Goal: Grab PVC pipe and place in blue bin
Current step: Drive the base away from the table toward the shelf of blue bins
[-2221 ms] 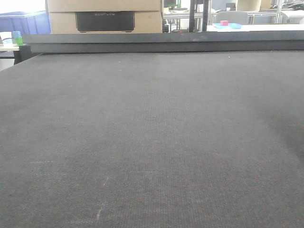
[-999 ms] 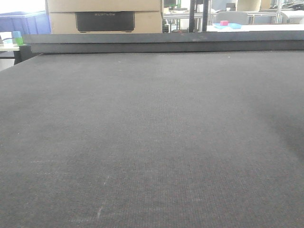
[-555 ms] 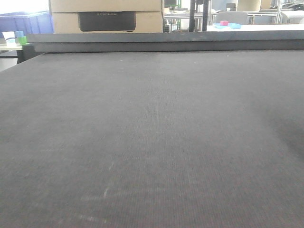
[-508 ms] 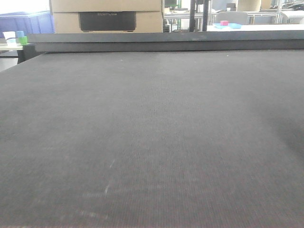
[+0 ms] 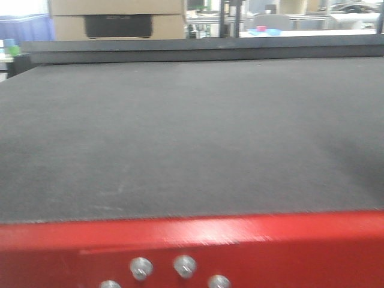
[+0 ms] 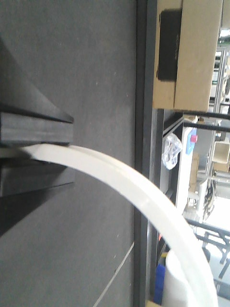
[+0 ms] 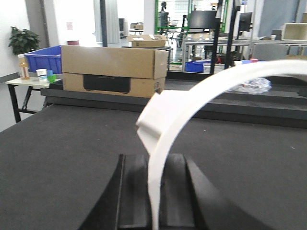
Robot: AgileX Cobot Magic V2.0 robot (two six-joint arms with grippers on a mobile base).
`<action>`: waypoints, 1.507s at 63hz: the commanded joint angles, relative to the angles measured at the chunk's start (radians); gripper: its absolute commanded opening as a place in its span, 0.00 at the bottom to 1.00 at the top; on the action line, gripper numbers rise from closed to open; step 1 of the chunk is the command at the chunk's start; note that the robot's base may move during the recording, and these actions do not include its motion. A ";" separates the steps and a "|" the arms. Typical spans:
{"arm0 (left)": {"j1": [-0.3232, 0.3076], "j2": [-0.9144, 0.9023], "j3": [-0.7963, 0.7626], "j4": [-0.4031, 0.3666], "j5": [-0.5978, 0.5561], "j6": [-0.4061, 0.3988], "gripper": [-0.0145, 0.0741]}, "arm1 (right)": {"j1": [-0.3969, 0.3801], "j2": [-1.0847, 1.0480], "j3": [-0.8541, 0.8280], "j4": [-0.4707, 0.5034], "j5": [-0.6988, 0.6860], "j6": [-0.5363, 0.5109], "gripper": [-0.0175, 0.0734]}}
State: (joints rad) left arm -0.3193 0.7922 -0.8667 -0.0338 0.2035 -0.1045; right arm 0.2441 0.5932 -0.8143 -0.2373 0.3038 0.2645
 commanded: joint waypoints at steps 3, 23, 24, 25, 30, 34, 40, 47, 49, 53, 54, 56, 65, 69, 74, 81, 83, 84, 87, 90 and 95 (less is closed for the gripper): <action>-0.004 -0.007 -0.003 -0.001 -0.019 -0.001 0.04 | 0.001 -0.006 0.002 -0.010 -0.029 -0.005 0.01; -0.004 -0.007 -0.003 -0.001 -0.019 -0.001 0.04 | 0.001 -0.006 0.002 -0.010 -0.029 -0.005 0.01; -0.004 -0.007 -0.003 -0.001 -0.019 -0.001 0.04 | 0.001 -0.006 0.002 -0.010 -0.029 -0.005 0.01; -0.004 -0.007 -0.003 -0.001 -0.019 -0.001 0.04 | 0.001 -0.006 0.002 -0.010 -0.029 -0.005 0.01; -0.004 -0.007 -0.003 -0.001 -0.019 -0.001 0.04 | 0.001 -0.006 0.002 -0.010 -0.029 -0.005 0.01; -0.004 -0.007 -0.003 -0.001 -0.019 -0.001 0.04 | 0.001 -0.006 0.002 -0.010 -0.029 -0.005 0.01; -0.004 -0.007 -0.003 -0.001 -0.019 -0.001 0.04 | 0.001 -0.006 0.002 -0.010 -0.029 -0.005 0.01; -0.004 -0.007 -0.003 -0.001 -0.019 -0.001 0.04 | 0.001 -0.006 0.002 -0.010 -0.029 -0.005 0.01; -0.004 -0.007 -0.003 -0.001 -0.019 -0.001 0.04 | 0.001 -0.006 0.002 -0.010 -0.029 -0.005 0.01; -0.004 -0.007 -0.003 -0.001 -0.019 -0.001 0.04 | 0.001 -0.006 0.002 -0.010 -0.029 -0.005 0.01; -0.004 -0.007 -0.003 -0.001 -0.019 -0.001 0.04 | 0.001 -0.006 0.002 -0.010 -0.029 -0.005 0.01; -0.004 -0.007 -0.003 -0.001 -0.019 -0.001 0.04 | 0.001 -0.006 0.002 -0.010 -0.029 -0.005 0.01; -0.004 -0.007 -0.003 -0.001 -0.019 -0.001 0.04 | 0.001 -0.006 0.002 -0.010 -0.029 -0.005 0.01; -0.004 -0.007 -0.003 -0.001 -0.019 -0.001 0.04 | 0.001 -0.006 0.002 -0.010 -0.029 -0.005 0.01; -0.004 -0.007 -0.003 -0.001 -0.019 -0.001 0.04 | 0.001 -0.006 0.002 -0.010 -0.029 -0.005 0.01; -0.004 -0.007 -0.003 -0.001 -0.019 -0.001 0.04 | 0.001 -0.006 0.002 -0.010 -0.029 -0.005 0.01; -0.004 -0.007 -0.003 -0.001 -0.019 -0.001 0.04 | 0.001 -0.006 0.002 -0.010 -0.029 -0.005 0.01; -0.004 -0.007 -0.003 -0.001 -0.019 -0.001 0.04 | 0.001 -0.006 0.002 -0.010 -0.029 -0.005 0.01; -0.004 -0.007 -0.003 -0.001 -0.019 -0.001 0.04 | 0.001 -0.006 0.002 -0.010 -0.029 -0.005 0.01; -0.004 -0.007 -0.003 -0.001 -0.019 -0.001 0.04 | 0.001 -0.006 0.002 -0.010 -0.029 -0.005 0.01; -0.004 -0.007 -0.003 -0.001 -0.019 -0.001 0.04 | 0.001 -0.006 0.002 -0.010 -0.029 -0.005 0.01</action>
State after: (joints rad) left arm -0.3193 0.7922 -0.8667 -0.0338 0.2042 -0.1045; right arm 0.2441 0.5932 -0.8143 -0.2373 0.3002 0.2625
